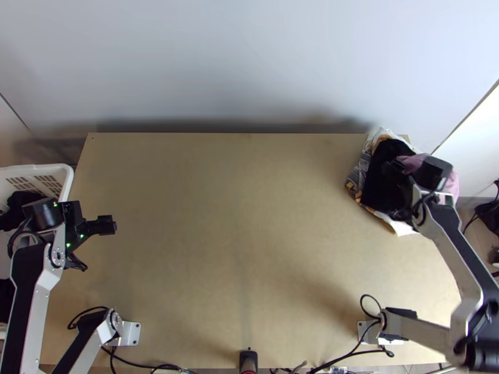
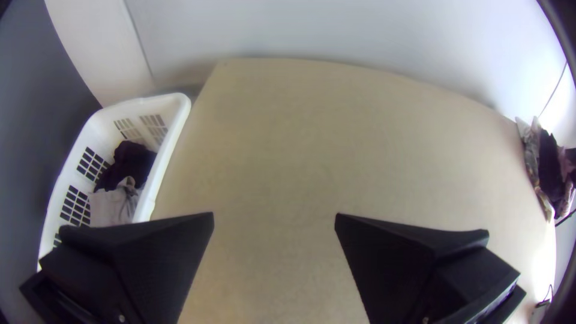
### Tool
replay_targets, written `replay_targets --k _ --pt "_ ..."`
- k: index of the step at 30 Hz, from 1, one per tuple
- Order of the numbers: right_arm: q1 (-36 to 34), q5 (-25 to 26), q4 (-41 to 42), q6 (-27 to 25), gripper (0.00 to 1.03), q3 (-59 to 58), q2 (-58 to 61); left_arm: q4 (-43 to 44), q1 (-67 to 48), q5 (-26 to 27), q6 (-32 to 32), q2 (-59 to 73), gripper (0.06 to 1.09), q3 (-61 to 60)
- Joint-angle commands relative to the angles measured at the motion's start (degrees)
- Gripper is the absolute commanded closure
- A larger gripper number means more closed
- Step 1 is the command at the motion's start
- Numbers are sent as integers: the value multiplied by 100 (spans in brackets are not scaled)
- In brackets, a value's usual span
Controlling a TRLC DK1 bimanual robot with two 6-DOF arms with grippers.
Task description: Fold the t-shirt
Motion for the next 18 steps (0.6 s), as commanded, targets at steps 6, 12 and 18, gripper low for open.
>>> replay_targets --k 6,12,18 --pt "703 -152 -1546 -289 4 -235 -2008 -225 12 125 25 -478 10 -92" --pt "1142 -152 -2003 10 4 -649 -3124 -243 74 406 -107 -829 10 -320" --pt "984 -143 -1994 19 4 -1431 -4187 399 83 529 -344 -961 10 -575"
